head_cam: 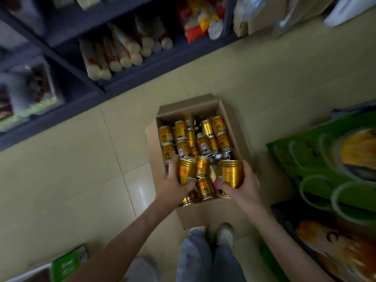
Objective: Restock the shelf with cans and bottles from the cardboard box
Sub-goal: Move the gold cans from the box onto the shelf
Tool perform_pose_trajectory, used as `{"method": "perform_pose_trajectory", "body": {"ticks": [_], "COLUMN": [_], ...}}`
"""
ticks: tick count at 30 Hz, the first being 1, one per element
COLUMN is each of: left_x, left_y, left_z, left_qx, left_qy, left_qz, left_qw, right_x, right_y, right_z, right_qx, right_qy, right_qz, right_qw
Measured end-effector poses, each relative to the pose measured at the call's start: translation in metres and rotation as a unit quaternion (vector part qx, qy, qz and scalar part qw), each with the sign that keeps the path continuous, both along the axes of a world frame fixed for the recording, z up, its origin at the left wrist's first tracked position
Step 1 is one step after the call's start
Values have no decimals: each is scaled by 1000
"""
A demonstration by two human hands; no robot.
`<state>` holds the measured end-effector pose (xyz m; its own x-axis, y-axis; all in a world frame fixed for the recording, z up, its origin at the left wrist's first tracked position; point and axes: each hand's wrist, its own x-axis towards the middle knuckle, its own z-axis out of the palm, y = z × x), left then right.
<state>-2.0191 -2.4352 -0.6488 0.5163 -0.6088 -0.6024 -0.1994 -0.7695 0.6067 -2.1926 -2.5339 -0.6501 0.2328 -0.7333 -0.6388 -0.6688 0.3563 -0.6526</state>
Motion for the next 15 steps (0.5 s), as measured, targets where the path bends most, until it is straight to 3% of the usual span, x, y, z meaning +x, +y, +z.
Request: {"method": "perform_pose_trajectory", "body": {"ticks": [3,6,15], "left_x": [-8,-15,-81], "left_y": [-8,-17,-11], "left_z": [103,188,355], "left_qx": [-48,-82,-164], "left_qy": [117,175,258], "left_qz": [30,11,-199], "left_qw": [992,981,931], "right_x": [-7,-20,-100], "right_y": [5,14,85], "right_z": [101,190,357], "right_qx": [14,-21,-142], "right_qy": [-97,-163,-248], "right_qz": [10,-6,-159], "right_qw": [995,986,945]}}
